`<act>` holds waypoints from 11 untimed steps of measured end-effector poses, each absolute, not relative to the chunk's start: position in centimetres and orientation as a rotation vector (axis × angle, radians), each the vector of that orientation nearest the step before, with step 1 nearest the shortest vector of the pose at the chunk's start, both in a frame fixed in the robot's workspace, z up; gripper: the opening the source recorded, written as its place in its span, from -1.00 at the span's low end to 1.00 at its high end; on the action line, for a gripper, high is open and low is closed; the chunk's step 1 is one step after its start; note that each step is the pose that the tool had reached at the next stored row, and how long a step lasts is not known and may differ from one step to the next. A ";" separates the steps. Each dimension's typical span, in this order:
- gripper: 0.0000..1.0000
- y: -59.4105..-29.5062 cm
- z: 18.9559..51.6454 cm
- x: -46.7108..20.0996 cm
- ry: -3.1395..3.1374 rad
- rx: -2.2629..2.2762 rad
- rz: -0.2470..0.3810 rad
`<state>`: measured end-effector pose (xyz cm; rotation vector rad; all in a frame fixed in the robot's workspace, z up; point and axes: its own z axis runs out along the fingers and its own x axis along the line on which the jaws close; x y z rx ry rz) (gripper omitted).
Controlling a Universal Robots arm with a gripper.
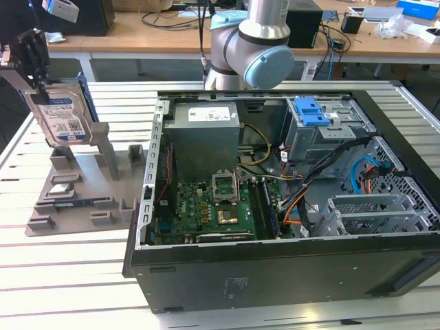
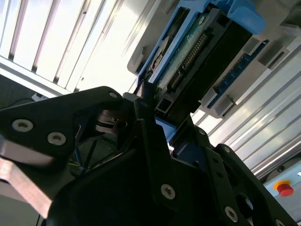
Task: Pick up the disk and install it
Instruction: 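Pick up the disk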
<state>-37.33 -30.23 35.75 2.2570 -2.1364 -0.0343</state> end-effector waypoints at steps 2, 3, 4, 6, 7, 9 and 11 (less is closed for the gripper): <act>-0.26 -30.2 36.4 -37.3 -2.136 2.257 -0.034; -0.26 -30.2 36.7 -37.3 -2.136 2.257 -0.034; -0.26 -30.2 36.9 -37.3 -2.136 2.257 -0.034; -0.26 -30.2 37.4 -37.3 -2.136 2.257 -0.034; -0.26 -30.2 37.9 -37.3 -2.136 2.257 -0.034; -0.26 -30.2 38.2 -37.3 -2.136 2.257 -0.034; -0.26 -30.2 38.7 -37.3 -2.136 2.257 -0.034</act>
